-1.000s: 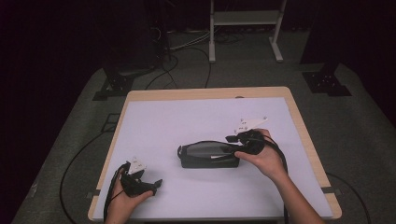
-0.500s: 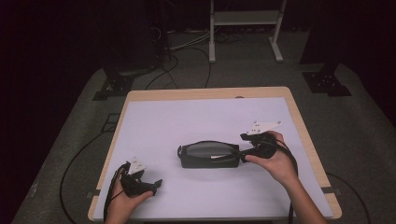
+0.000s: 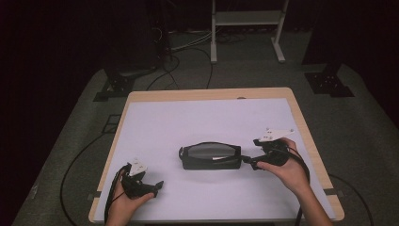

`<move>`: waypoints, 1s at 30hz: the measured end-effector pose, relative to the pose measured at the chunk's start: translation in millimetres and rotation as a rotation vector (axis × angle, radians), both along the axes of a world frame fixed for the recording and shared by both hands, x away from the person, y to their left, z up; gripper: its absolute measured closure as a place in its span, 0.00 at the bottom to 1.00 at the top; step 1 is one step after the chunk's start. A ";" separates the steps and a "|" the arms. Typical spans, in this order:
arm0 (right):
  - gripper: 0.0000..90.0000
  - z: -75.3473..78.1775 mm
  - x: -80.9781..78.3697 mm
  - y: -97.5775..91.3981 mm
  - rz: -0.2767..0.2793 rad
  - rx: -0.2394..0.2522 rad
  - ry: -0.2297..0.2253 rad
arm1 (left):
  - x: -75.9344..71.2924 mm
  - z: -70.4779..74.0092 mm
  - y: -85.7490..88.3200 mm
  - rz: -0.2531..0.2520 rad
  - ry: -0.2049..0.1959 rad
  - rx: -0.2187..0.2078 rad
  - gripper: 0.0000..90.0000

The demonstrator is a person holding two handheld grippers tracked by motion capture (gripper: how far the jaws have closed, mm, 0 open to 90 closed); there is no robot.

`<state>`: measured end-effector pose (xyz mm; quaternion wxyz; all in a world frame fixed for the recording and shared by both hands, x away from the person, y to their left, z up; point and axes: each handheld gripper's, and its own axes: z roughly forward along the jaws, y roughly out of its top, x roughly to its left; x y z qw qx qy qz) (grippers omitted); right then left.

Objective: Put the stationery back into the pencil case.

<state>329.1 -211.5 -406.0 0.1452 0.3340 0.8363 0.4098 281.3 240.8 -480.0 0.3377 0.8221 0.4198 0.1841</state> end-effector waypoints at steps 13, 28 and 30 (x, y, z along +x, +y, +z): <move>0.21 -11.2 -11.8 -25.6 -0.055 0.012 0.003 | -0.1 0.0 0.0 0.001 0.000 0.000 0.01; 0.22 -29.1 -23.8 -54.8 -0.111 0.019 0.012 | -0.1 0.0 -0.1 0.000 -0.001 0.000 0.01; 0.22 -30.9 -25.3 -58.6 -0.118 0.016 0.010 | -0.1 -0.1 -0.1 0.000 -0.001 0.000 0.01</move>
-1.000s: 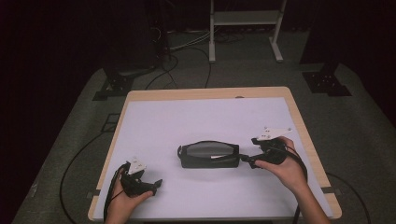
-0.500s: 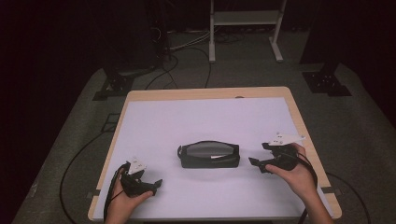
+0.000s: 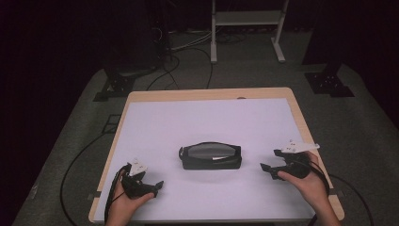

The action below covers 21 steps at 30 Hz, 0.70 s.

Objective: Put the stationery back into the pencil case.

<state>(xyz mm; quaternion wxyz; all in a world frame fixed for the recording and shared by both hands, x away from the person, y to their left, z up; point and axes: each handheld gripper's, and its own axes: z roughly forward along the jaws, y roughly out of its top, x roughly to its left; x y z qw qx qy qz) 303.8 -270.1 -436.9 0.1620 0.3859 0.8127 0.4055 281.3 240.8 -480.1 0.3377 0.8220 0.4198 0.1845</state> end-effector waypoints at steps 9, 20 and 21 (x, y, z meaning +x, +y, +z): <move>0.22 -8.9 -8.8 -17.1 -0.030 0.001 0.007 | 0.0 0.0 0.0 0.000 0.000 0.001 0.01; 0.22 -25.2 -12.9 -28.6 -0.058 -0.022 0.027 | 0.0 0.0 0.0 0.000 0.000 0.000 0.01; 0.21 -26.8 -13.3 -29.3 -0.059 -0.026 0.031 | 0.0 0.0 0.0 0.000 0.000 0.000 0.01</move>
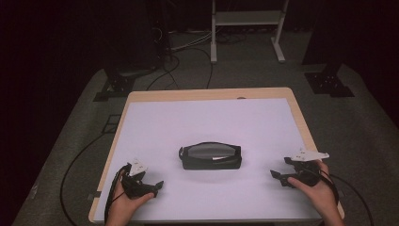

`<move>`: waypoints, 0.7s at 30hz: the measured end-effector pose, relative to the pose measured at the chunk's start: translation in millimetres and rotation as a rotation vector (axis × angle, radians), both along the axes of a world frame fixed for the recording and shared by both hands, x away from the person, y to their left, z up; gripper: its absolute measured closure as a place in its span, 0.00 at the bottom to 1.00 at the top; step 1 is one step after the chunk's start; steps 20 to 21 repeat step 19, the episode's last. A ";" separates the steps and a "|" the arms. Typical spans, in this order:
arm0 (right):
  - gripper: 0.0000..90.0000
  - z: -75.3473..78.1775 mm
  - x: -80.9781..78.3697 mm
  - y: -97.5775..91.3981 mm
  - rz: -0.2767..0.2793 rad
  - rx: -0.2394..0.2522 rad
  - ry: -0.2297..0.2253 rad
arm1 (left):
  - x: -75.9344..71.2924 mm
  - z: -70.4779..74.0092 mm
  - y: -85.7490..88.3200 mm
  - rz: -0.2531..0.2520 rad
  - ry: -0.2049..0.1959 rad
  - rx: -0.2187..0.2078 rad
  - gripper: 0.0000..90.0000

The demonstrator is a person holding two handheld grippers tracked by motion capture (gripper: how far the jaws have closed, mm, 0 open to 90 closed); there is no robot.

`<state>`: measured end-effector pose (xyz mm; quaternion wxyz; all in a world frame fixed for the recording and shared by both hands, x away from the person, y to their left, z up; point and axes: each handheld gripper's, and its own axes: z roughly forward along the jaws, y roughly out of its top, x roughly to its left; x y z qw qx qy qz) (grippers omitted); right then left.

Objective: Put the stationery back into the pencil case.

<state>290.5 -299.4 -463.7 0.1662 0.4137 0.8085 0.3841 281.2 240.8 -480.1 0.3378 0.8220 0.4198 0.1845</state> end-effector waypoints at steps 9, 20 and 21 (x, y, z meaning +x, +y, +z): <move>0.20 -16.7 -1.9 -5.7 -0.009 -0.043 0.034 | 0.0 0.0 -0.1 0.000 0.000 0.000 0.01; 0.17 -20.4 -4.2 -7.6 -0.010 -0.053 0.000 | -0.1 0.0 -0.1 0.000 0.000 0.000 0.01; 0.17 -20.4 -4.2 -7.6 -0.010 -0.053 0.000 | -0.1 0.0 -0.1 0.000 0.000 0.000 0.01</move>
